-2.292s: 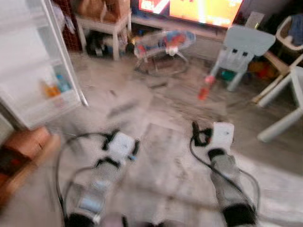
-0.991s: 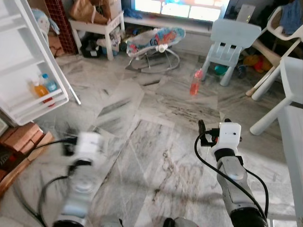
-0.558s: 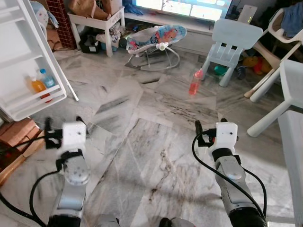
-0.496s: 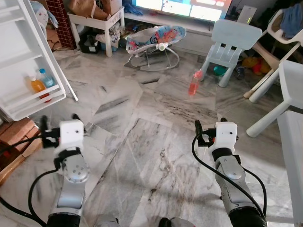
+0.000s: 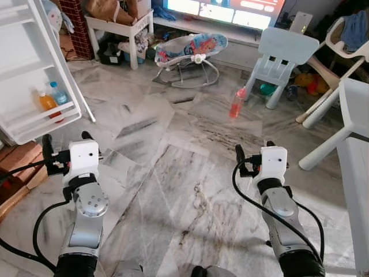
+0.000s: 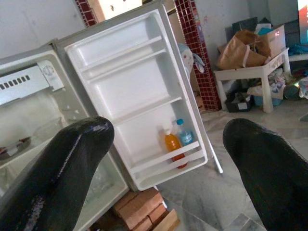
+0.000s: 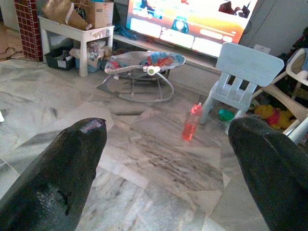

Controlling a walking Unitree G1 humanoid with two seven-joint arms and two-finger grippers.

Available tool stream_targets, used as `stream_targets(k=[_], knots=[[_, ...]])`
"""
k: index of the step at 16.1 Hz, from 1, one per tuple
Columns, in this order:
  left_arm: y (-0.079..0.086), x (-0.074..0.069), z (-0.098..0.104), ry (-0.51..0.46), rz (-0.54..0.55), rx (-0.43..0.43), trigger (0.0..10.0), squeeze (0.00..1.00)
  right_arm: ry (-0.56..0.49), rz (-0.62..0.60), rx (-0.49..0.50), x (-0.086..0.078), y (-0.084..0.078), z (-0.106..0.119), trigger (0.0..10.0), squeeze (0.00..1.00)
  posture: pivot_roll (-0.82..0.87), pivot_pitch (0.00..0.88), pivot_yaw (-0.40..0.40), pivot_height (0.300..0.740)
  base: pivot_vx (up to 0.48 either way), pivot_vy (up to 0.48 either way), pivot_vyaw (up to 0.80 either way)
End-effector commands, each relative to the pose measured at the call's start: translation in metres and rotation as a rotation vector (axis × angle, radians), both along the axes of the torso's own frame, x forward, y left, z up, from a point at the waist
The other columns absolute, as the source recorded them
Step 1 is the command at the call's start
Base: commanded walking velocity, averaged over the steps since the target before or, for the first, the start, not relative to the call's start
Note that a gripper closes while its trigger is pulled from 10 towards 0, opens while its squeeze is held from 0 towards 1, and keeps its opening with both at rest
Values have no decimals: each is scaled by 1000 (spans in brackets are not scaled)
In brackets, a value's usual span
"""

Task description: Restocking fridge

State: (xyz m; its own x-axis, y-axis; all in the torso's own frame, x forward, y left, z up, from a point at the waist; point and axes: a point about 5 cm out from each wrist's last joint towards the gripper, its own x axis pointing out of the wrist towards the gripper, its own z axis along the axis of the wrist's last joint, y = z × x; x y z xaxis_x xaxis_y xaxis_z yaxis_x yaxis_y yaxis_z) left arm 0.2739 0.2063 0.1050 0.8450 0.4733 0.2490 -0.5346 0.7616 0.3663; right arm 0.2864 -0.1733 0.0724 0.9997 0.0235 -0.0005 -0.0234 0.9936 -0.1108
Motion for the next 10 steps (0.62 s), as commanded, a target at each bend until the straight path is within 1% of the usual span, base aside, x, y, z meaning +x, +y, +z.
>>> stream_targets(k=[1,6,7,8,9,10], knots=[[-4,2,0,1,-14,6,10000,0,26,-1,-5,-1,-2,-4,10000,0,127,46,-89,740,0,0,0],[-4,2,-1,6,-23,15,10000,0,24,-1,-5,0,-1,-4,10000,0,130,46,-89,740,0,0,0],[-6,3,-3,15,-44,7,10000,0,24,-1,-5,0,-1,-4,10000,0,130,46,-88,740,0,0,0],[-17,3,-11,53,-166,-100,10000,0,26,-1,-4,-1,-2,-4,10000,0,131,47,-89,740,0,0,0],[-23,1,-14,62,-227,-141,10000,0,28,-1,-5,-1,-2,-5,10000,0,128,48,-89,740,0,0,0],[-31,-2,-18,78,-301,-157,10000,0,32,2,-5,-3,-1,-6,10000,0,127,50,-89,740,0,0,0]])
